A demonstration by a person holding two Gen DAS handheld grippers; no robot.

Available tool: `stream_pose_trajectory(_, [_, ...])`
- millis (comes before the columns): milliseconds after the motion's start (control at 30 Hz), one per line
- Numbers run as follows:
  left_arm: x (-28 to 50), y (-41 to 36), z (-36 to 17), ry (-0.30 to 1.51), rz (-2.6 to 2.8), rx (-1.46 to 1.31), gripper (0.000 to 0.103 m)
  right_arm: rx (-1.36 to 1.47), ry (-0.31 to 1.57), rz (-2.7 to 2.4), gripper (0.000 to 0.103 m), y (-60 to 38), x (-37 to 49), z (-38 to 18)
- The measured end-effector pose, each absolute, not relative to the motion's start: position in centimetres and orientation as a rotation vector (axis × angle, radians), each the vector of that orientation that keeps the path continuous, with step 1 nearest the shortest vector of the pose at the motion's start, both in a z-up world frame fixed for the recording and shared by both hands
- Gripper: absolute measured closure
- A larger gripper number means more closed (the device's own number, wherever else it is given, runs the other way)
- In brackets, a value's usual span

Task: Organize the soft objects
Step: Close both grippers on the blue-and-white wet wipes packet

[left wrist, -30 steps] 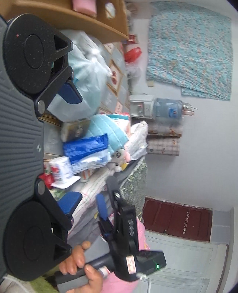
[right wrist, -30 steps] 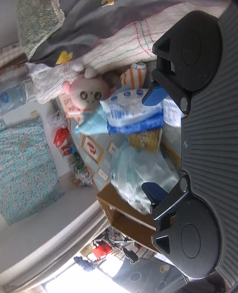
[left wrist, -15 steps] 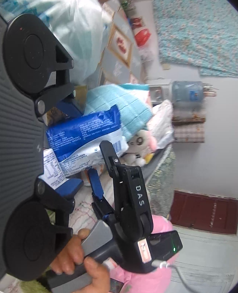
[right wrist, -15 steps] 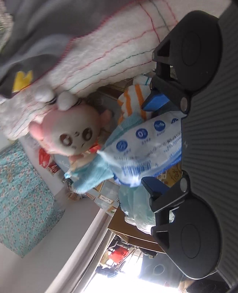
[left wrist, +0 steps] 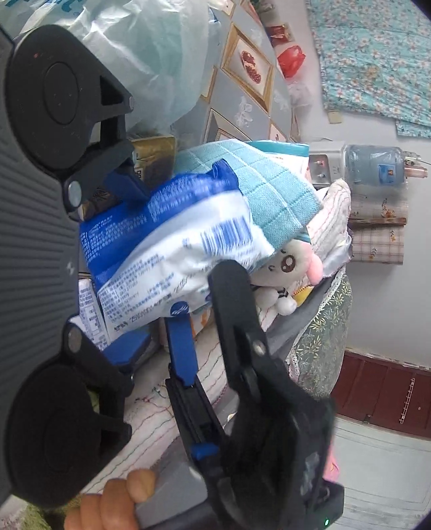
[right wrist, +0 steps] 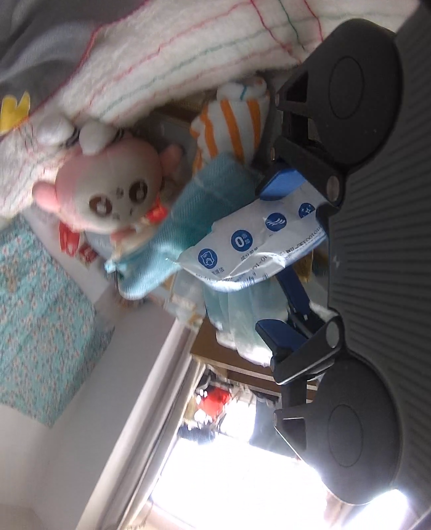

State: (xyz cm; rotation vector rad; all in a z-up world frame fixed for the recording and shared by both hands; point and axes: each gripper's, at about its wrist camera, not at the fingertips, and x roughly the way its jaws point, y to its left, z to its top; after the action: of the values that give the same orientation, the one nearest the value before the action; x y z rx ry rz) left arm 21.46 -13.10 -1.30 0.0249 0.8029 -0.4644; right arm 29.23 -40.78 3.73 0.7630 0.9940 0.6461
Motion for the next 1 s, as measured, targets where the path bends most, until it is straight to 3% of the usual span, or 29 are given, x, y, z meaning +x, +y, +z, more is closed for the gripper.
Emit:
stream_pose_trajectory(500, [20.3, -10.4, -0.7, 0.854, -0.375, -0.037, 0.014, 0.872, 1.025, 0.948, 0.024, -36.3, 28.5, 3.7])
stream_pose_trajectory(533, [20.1, -10.3, -0.7, 0.848, -0.366, -0.031, 0.016, 0.871, 1.027, 0.952, 0.024, -36.1, 28.5, 3.6])
stream_pose_trajectory(600, [19.8, -10.3, -0.7, 0.834, -0.343, -0.020, 0.030, 0.887, 1.022, 0.949, 0.023, -36.2, 28.6, 3.6])
stream_pose_trajectory(1000, [18.8, -9.6, 0.3, 0.805, -0.339, -0.061, 0.053, 0.912, 0.937, 0.889, 0.023, -39.2, 27.9, 3.5])
